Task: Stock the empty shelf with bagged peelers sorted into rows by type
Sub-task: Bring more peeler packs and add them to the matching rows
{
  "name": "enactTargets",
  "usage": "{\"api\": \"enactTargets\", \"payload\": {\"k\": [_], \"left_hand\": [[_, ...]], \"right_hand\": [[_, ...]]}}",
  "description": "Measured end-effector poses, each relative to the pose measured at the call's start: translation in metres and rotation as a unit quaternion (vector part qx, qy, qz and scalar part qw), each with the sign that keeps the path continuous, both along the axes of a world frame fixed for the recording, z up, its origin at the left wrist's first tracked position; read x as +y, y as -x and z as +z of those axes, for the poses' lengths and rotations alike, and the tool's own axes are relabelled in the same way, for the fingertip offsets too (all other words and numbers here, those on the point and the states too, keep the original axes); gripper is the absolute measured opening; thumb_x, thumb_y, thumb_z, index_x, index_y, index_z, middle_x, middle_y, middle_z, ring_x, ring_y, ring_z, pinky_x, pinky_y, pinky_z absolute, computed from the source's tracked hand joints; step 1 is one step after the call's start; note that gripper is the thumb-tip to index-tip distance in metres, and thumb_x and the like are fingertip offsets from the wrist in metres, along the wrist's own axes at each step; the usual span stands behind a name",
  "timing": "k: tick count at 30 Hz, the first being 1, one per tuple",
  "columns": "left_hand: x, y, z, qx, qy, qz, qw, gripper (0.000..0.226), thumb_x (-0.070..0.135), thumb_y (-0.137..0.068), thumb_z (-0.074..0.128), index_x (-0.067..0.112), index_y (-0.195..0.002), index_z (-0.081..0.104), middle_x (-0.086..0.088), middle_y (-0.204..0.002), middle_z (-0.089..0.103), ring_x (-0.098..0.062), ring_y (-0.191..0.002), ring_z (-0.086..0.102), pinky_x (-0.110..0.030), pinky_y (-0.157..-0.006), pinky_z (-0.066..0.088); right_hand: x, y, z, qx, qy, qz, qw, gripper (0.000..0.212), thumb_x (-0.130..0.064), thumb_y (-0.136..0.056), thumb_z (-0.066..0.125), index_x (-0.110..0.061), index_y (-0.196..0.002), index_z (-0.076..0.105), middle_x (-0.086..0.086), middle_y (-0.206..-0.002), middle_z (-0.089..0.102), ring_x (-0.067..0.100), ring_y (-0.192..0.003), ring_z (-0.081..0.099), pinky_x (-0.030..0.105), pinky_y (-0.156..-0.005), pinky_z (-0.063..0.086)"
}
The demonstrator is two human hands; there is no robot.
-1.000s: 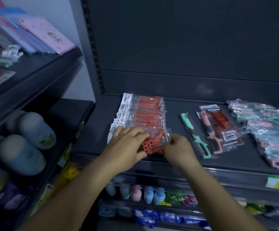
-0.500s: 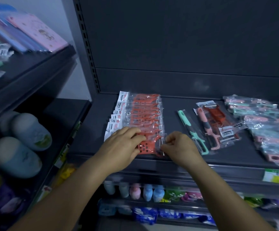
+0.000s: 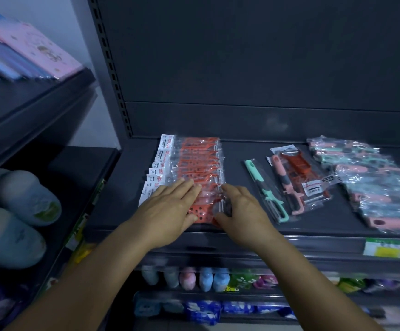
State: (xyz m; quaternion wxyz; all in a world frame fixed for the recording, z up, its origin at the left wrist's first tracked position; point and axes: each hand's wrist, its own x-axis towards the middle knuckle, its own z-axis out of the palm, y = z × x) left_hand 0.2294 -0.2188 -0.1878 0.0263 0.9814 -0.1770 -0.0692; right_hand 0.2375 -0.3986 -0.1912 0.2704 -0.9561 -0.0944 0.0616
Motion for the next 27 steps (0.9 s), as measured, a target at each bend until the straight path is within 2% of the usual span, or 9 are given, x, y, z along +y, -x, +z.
{"api": "enactTargets", "payload": {"k": [4, 10, 13, 17, 21, 24, 27], "left_hand": [[-0.022, -0.006, 0.014, -0.037, 0.037, -0.027, 0.998, 0.066, 0.039, -0.1, 0.035, 0.024, -0.152, -0.003, 0.005, -0.16, -0.007, -0.011, -0.147, -0.007, -0.029, -0.117, -0.002], [-0.093, -0.044, 0.017, -0.046, 0.048, -0.107, 0.992, 0.058, 0.025, -0.097, 0.048, 0.025, -0.149, 0.022, 0.005, -0.154, 0.024, -0.016, -0.143, 0.018, -0.031, -0.116, 0.017], [-0.121, -0.067, 0.009, -0.042, 0.022, -0.124, 0.991, 0.056, 0.013, -0.096, 0.046, 0.027, -0.147, 0.027, 0.004, -0.151, 0.03, -0.018, -0.14, 0.026, -0.035, -0.113, 0.026], [-0.143, -0.092, 0.002, -0.035, -0.039, -0.138, 0.989, 0.057, 0.002, -0.093, 0.042, 0.026, -0.145, 0.034, 0.001, -0.148, 0.035, -0.021, -0.137, 0.031, -0.036, -0.109, 0.03], [-0.15, -0.104, -0.004, -0.056, -0.035, -0.144, 0.987, 0.038, 0.011, -0.094, 0.047, 0.026, -0.129, 0.051, 0.003, -0.126, 0.05, -0.019, -0.122, 0.041, -0.032, -0.099, 0.034], [-0.151, -0.108, -0.006, -0.059, -0.027, -0.16, 0.985, 0.033, 0.013, -0.093, 0.051, 0.026, -0.122, 0.053, 0.005, -0.124, 0.05, -0.017, -0.123, 0.04, -0.03, -0.101, 0.031], [-0.149, -0.107, -0.004, -0.055, -0.025, -0.183, 0.981, 0.027, 0.011, -0.091, 0.052, 0.024, -0.115, 0.052, 0.005, -0.124, 0.047, -0.016, -0.123, 0.039, -0.032, -0.108, 0.029]], "right_hand": [[-0.01, -0.006, 0.01, -0.021, 0.03, -0.011, 0.999, 0.065, -0.031, -0.091, 0.055, -0.018, -0.148, 0.027, 0.002, -0.151, 0.031, 0.024, -0.138, 0.031, 0.029, -0.111, 0.026], [-0.078, -0.032, 0.013, -0.033, 0.095, -0.073, 0.992, 0.046, -0.022, -0.089, 0.054, -0.015, -0.134, 0.047, 0.009, -0.136, 0.048, 0.029, -0.124, 0.043, 0.031, -0.102, 0.034], [-0.108, -0.04, 0.01, -0.019, 0.15, -0.08, 0.985, 0.035, -0.021, -0.088, 0.052, -0.014, -0.123, 0.054, 0.011, -0.128, 0.054, 0.031, -0.117, 0.046, 0.03, -0.092, 0.038], [-0.128, -0.046, 0.005, -0.021, 0.185, -0.046, 0.981, 0.033, -0.016, -0.085, 0.053, -0.017, -0.117, 0.056, 0.009, -0.123, 0.052, 0.03, -0.114, 0.046, 0.029, -0.092, 0.036], [-0.14, -0.053, 0.001, -0.03, 0.148, -0.005, 0.989, 0.038, -0.005, -0.08, 0.054, -0.022, -0.113, 0.063, 0.006, -0.12, 0.055, 0.028, -0.109, 0.051, 0.028, -0.087, 0.042], [-0.146, -0.055, -0.004, -0.029, 0.099, 0.023, 0.994, 0.041, 0.0, -0.076, 0.053, -0.024, -0.107, 0.065, 0.001, -0.113, 0.061, 0.025, -0.105, 0.055, 0.03, -0.083, 0.049], [-0.148, -0.049, -0.006, -0.038, 0.065, -0.027, 0.997, 0.041, 0.001, -0.077, 0.052, -0.022, -0.111, 0.061, -0.001, -0.113, 0.06, 0.022, -0.102, 0.058, 0.03, -0.079, 0.049]]}}
